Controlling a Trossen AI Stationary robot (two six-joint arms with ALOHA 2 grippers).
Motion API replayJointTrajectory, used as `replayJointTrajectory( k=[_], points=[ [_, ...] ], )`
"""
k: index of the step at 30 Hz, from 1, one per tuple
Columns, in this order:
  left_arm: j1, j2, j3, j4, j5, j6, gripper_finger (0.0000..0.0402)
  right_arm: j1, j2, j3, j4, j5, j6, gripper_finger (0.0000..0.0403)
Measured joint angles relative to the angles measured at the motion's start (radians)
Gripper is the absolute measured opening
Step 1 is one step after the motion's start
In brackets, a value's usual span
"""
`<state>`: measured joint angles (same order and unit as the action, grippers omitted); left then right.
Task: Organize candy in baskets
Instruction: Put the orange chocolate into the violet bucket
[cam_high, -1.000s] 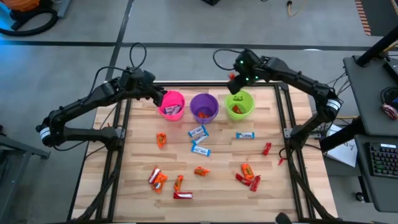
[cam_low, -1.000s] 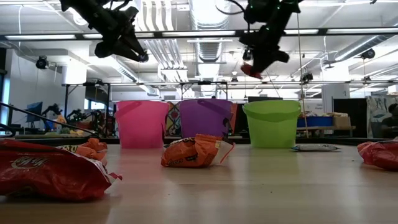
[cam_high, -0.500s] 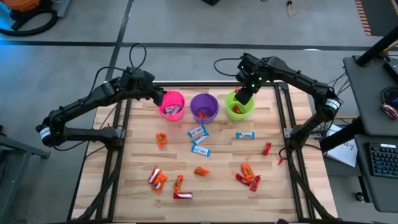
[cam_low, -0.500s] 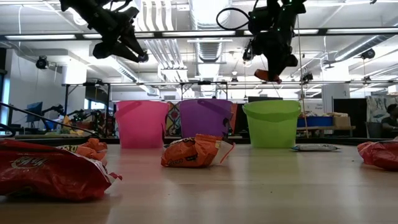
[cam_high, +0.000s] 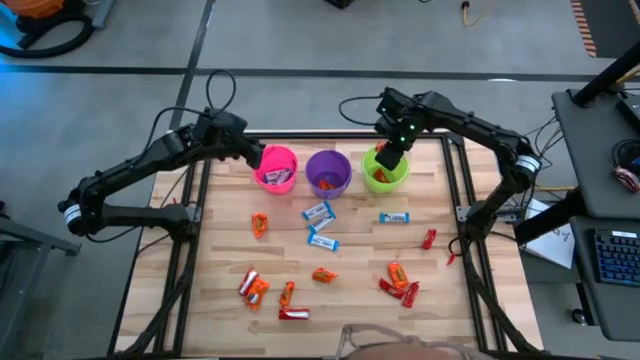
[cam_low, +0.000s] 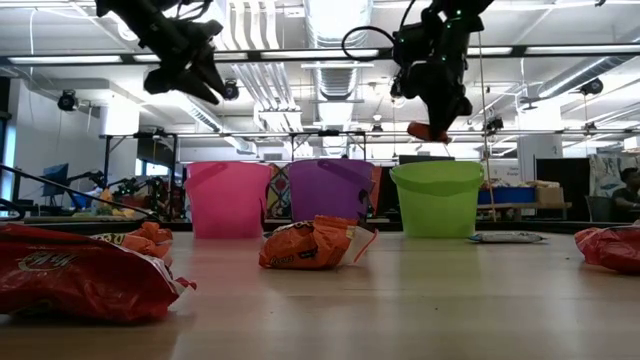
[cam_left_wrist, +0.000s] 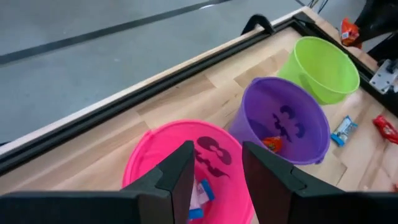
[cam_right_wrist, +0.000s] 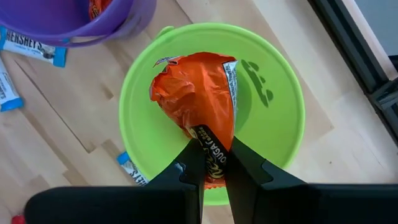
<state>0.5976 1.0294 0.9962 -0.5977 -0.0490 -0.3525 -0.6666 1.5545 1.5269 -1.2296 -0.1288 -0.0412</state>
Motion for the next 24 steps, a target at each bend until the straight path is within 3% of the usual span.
replayJointTrajectory(
  k=[8,12,19,24],
  points=[
    [0.0,0.0,0.0,-0.073,-0.002,-0.028,0.0119,-0.013,0.007,-0.001,0.015,0.001,-0.065,0.0038],
    [0.0,0.0,0.0,-0.078,-0.002,-0.051,0.0119,-0.023,0.007,-0.001,0.142,-0.028,-0.171,0.0038],
    [0.0,0.0,0.0,-0.078,0.008,-0.141,0.0119,-0.026,0.057,-0.004,0.468,-0.252,-0.408,0.0038],
    [0.0,0.0,0.0,-0.078,0.008,-0.153,0.0119,-0.025,0.167,-0.004,0.618,-0.507,-0.444,0.0038]
  ],
)
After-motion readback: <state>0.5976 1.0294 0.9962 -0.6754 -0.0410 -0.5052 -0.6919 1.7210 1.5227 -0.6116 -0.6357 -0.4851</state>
